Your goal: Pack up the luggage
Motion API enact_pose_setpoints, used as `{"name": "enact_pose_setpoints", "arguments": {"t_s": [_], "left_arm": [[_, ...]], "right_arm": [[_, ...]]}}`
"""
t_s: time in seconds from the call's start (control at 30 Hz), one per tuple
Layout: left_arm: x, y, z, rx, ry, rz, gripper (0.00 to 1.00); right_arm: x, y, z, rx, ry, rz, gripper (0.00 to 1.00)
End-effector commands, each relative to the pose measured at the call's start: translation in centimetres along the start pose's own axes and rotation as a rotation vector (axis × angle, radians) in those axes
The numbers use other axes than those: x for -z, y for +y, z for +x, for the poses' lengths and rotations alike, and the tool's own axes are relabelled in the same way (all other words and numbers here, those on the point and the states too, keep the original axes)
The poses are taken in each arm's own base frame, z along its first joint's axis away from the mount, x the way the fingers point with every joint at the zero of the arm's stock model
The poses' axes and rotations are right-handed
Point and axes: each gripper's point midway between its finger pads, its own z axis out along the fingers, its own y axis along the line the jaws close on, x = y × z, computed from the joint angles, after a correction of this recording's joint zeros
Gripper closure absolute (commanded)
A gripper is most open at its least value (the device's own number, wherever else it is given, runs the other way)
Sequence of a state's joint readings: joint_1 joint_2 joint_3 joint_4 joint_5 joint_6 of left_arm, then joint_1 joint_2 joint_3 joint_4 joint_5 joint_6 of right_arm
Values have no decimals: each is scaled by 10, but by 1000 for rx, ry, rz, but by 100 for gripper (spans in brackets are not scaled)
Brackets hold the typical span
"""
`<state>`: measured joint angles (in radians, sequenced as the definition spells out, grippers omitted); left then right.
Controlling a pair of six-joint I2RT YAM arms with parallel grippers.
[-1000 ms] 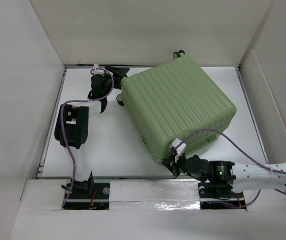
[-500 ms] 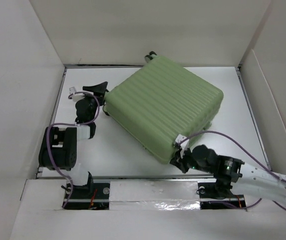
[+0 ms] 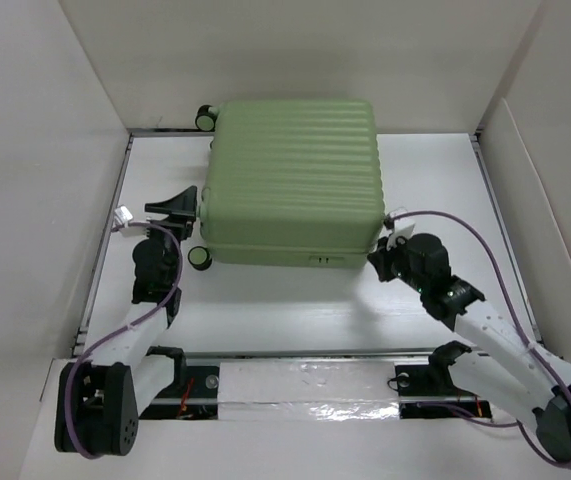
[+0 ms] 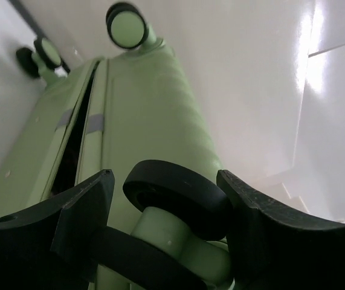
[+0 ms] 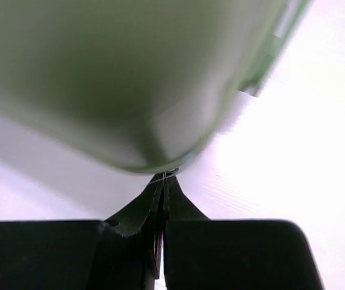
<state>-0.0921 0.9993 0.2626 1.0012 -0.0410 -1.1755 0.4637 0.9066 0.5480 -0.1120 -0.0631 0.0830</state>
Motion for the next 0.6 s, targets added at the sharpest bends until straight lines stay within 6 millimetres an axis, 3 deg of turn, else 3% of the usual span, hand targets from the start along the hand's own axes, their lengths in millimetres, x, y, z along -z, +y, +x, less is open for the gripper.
{"name": "enact_pose_setpoints", "arguments": {"t_s": [0.0, 0.03, 0.07, 0.13, 0.17, 0.23, 0.3, 0.47, 0.5, 0.53, 0.57], "left_arm": [[-3, -56, 14, -182, 131, 138, 100], [-7, -59, 9, -182, 118, 141, 100], [-13, -54, 6, -163, 113, 124, 100], [-18, -54, 6, -145, 123, 141, 100], [-20, -45, 13, -141, 157, 127, 100], [-15, -35, 32, -129, 208, 116, 100], [-7, -18, 44, -128, 231, 86, 100], [11, 18, 63, -140, 297, 29, 100], [17, 26, 70, -142, 319, 16, 100], [20, 28, 74, -143, 329, 22, 100], [24, 32, 80, -143, 346, 18, 100]], "right_arm": [[37, 100, -54, 9, -308, -408, 100], [37, 102, -32, 3, -265, -413, 100], [50, 115, -29, 9, -273, -450, 100], [57, 115, -14, 6, -233, -427, 100], [71, 122, -22, 7, -264, -451, 100], [79, 119, -25, 4, -264, -435, 100], [92, 139, -46, -2, -331, -531, 100], [57, 179, -47, -6, -290, -550, 100], [52, 182, -67, -40, -348, -507, 100], [37, 193, -57, -29, -313, -494, 100], [29, 194, -63, -34, -331, -470, 100]]}}
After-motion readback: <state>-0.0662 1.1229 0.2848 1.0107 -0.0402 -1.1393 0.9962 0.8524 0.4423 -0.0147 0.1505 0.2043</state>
